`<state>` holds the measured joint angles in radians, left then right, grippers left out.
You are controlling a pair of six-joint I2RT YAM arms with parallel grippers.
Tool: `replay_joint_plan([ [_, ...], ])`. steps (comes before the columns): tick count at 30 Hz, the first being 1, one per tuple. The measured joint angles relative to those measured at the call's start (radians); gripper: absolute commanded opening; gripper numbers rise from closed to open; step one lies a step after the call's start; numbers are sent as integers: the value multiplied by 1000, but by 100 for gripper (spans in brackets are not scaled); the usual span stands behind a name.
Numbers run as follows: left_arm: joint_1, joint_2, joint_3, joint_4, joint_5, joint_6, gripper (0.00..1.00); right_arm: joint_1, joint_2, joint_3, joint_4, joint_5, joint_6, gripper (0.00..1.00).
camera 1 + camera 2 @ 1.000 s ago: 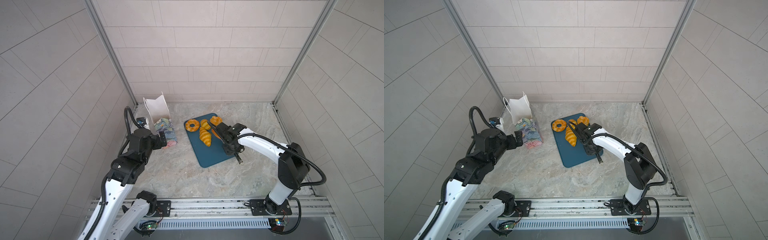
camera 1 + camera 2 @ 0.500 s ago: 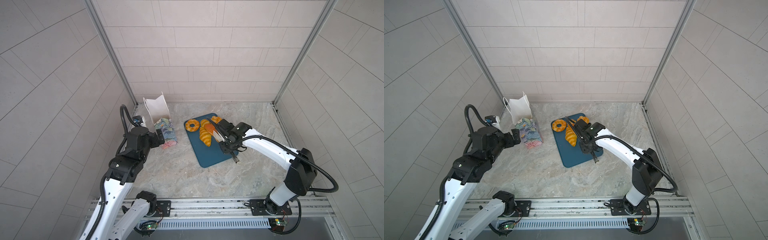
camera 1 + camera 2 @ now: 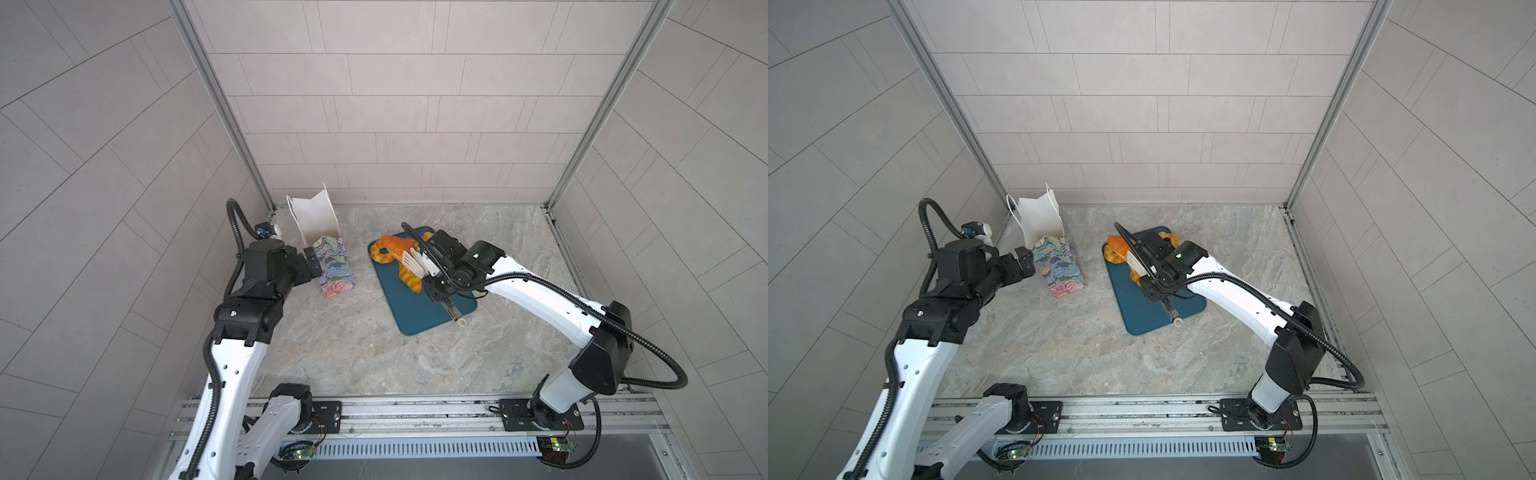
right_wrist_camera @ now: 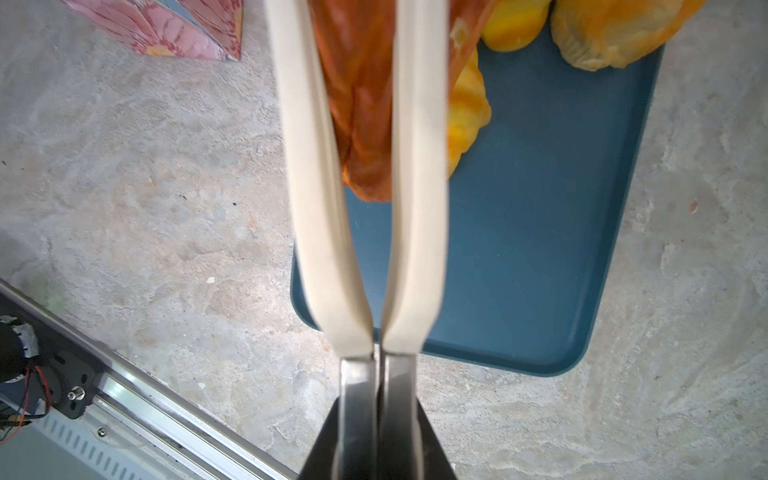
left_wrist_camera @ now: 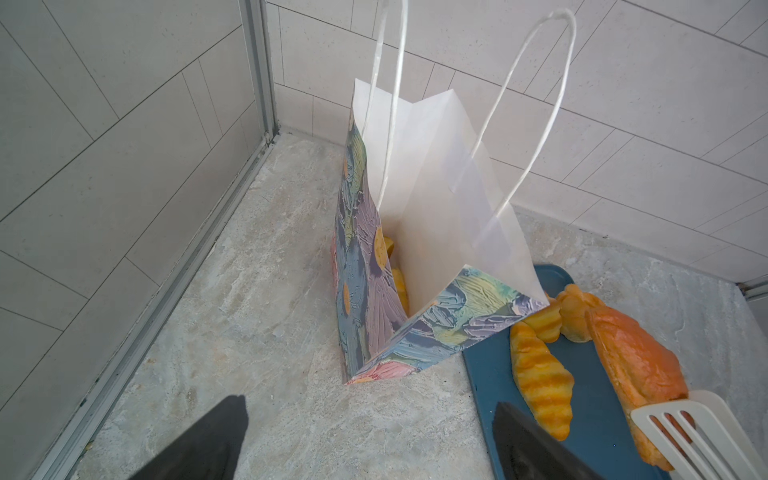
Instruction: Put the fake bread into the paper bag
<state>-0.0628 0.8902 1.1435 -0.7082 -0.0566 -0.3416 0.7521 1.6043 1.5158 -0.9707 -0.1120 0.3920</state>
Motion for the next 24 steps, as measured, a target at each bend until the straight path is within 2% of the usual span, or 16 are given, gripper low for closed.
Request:
replay_joint_plan([
  [9,33,146,100,1,30,12,88,0,0,10,6,-2,-10,24],
  [24,64,348,204,0,4,-5,50,-2,0,12,7,13,-35,24],
])
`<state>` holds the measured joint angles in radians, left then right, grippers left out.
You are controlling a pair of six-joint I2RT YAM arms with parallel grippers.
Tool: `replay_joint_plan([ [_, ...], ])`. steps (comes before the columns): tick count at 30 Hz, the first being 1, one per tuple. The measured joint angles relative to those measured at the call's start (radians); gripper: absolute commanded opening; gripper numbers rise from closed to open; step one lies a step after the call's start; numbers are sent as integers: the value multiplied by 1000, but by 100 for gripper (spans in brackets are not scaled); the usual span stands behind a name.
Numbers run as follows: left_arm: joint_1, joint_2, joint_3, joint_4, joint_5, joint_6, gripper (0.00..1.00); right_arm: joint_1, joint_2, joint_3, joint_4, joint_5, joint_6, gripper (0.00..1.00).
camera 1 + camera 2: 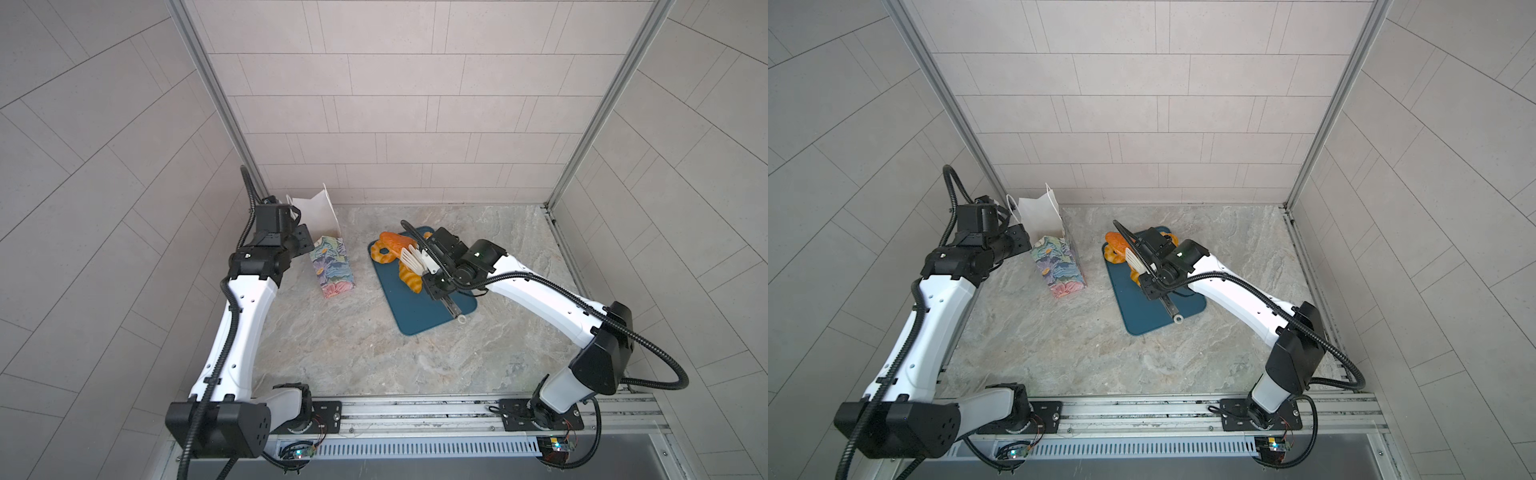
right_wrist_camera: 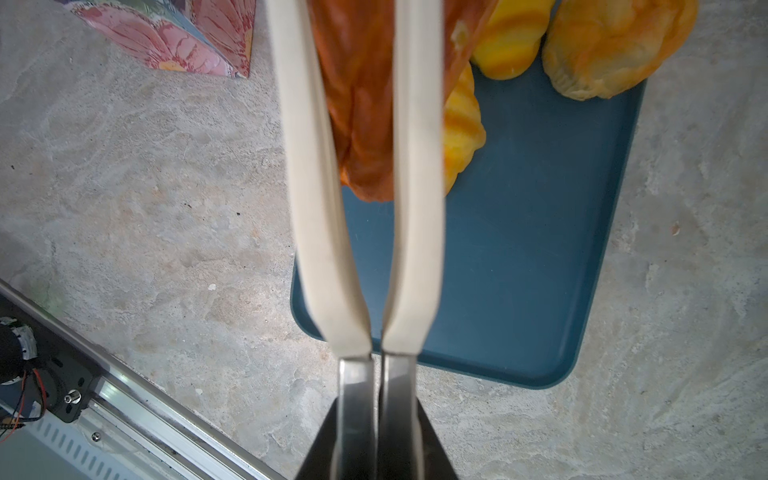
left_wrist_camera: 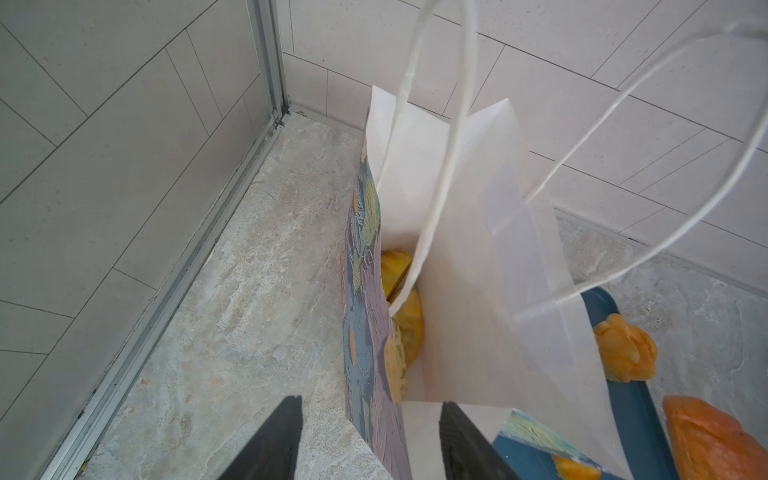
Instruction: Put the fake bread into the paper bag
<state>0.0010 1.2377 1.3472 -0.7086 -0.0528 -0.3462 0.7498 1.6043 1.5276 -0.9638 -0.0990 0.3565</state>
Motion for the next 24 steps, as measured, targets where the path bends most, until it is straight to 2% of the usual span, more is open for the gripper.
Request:
replay_joint_plan([
  [7,7,76,25,2,-4,3,40,-5,0,0,3,3,-7,24],
  [17,8,87,39,4,25,16,21,-5,0,0,5,14,-9,24],
  [24,8,87,39,0,49,28,16,-11,-1,-13,14,20,-9,24],
])
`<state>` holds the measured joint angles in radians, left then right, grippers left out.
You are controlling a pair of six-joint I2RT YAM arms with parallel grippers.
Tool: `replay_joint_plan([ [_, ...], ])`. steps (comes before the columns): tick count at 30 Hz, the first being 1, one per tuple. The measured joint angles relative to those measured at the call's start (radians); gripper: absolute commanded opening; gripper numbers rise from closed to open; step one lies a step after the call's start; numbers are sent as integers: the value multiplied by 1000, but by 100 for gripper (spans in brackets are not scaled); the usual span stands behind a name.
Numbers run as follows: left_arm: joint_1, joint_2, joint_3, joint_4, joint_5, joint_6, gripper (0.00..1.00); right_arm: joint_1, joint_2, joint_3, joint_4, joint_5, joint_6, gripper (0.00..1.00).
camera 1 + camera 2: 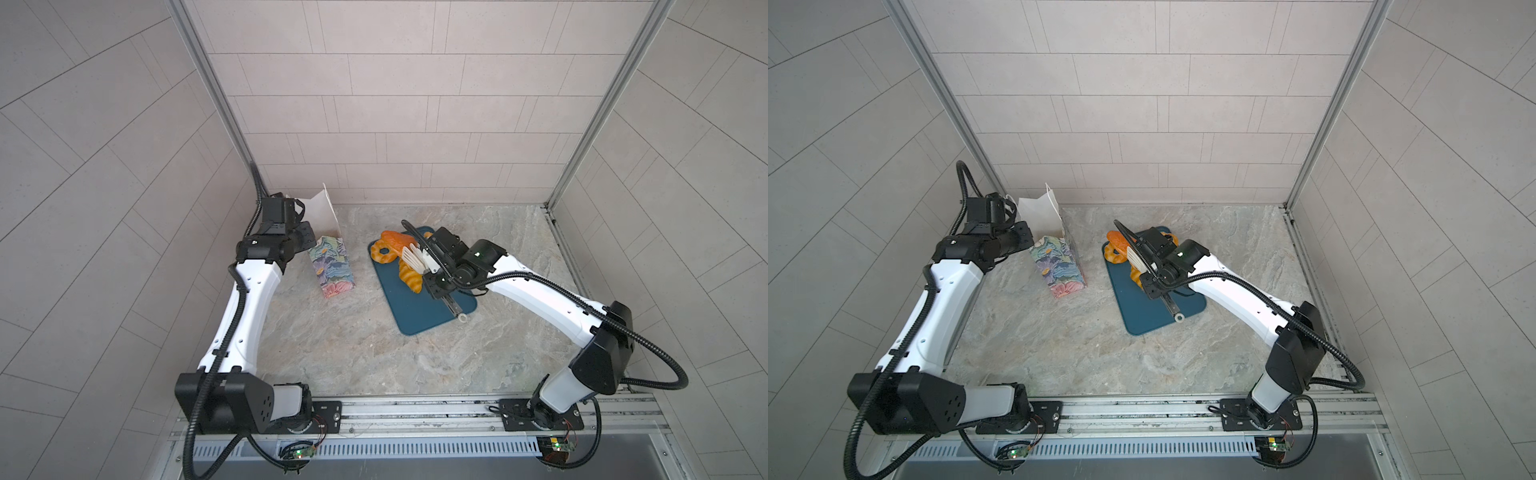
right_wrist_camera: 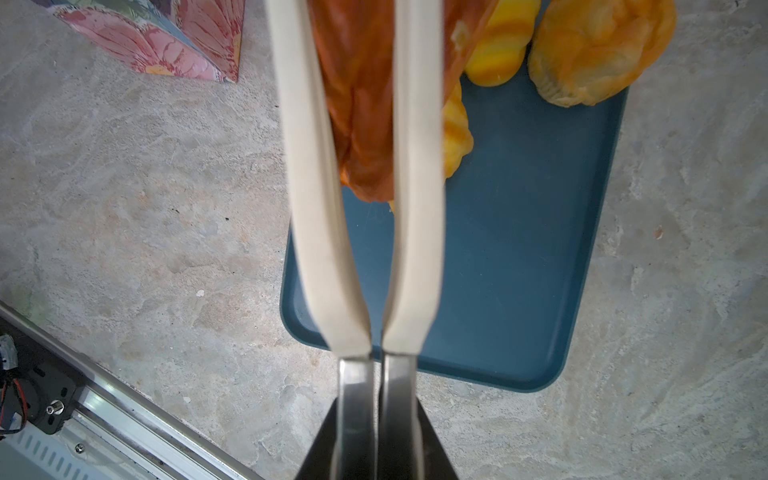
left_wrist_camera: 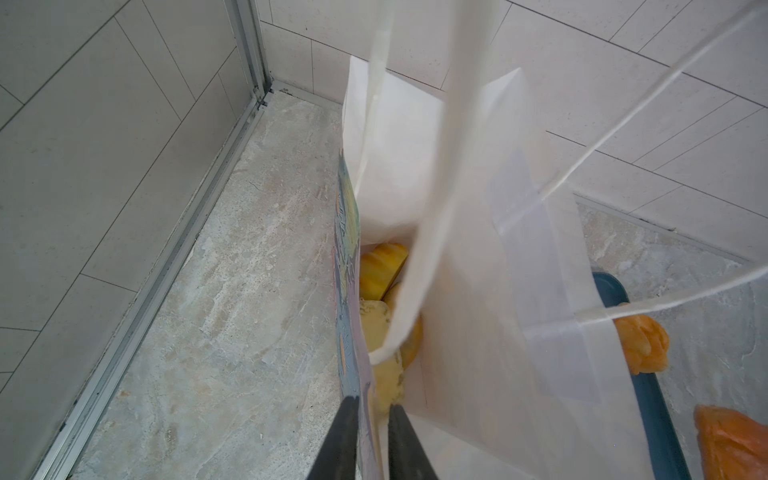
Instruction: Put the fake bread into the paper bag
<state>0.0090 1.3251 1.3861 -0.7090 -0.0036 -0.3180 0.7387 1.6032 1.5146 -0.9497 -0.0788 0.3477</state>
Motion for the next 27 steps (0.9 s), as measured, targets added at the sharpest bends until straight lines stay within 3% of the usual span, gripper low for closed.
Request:
replay_joint_plan([
  [5,0,0,0,-2,15,2,15,-5,-8,-14,3,5,0,24],
  [10,0,0,0,-6,38,-1,0,-12,-27,-30,6,12,0,24],
  [27,0,-45,-18,-54,142,-30,0,-25,-46,-38,5,18,-2,24],
])
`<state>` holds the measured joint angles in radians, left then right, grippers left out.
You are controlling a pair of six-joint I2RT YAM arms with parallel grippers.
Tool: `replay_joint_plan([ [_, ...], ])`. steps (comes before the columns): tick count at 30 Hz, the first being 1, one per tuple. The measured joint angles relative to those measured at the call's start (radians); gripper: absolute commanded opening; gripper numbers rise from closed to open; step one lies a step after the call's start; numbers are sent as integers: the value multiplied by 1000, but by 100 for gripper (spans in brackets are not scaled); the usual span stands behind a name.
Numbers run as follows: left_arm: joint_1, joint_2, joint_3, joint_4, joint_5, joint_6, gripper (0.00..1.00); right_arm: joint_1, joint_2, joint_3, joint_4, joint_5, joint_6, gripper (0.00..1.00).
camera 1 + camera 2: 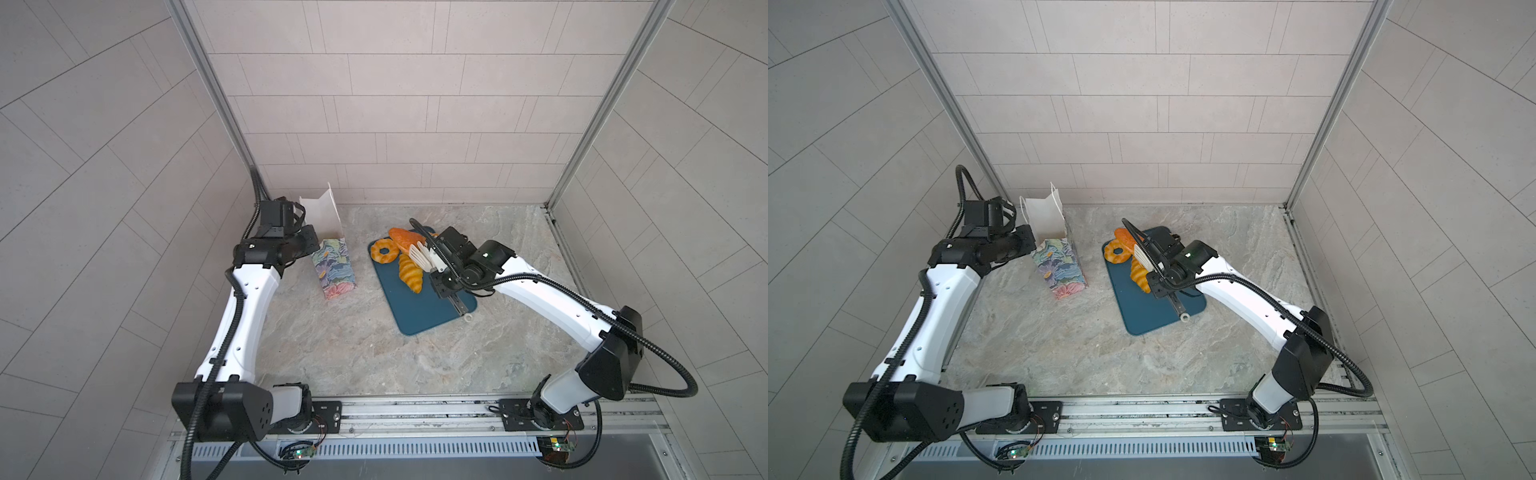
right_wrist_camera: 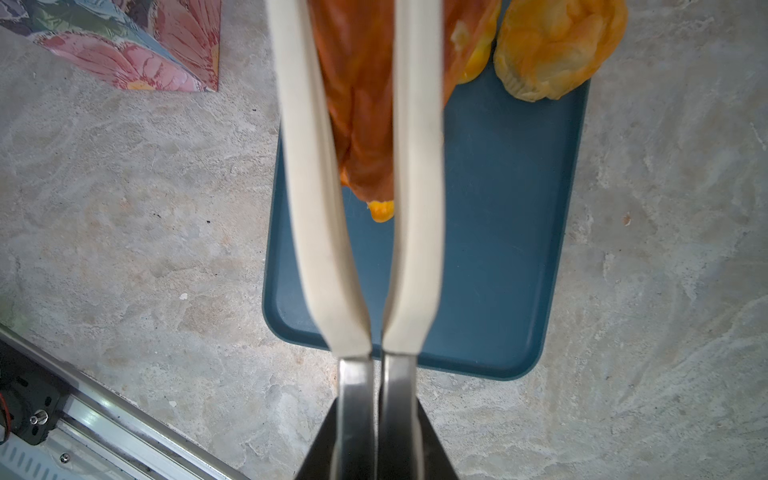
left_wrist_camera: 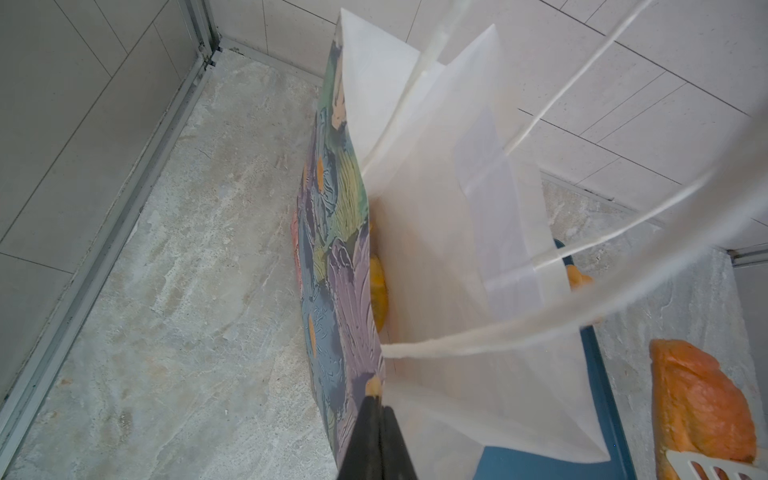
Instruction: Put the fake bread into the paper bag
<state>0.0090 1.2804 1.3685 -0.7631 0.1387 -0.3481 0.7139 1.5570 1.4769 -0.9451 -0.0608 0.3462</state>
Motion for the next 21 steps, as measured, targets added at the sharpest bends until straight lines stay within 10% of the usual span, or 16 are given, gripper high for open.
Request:
replay_joint_plan([
  [21,-26,-112,-69,-57,132,-75,0,-2,-28,0,-2,0,-3,24],
])
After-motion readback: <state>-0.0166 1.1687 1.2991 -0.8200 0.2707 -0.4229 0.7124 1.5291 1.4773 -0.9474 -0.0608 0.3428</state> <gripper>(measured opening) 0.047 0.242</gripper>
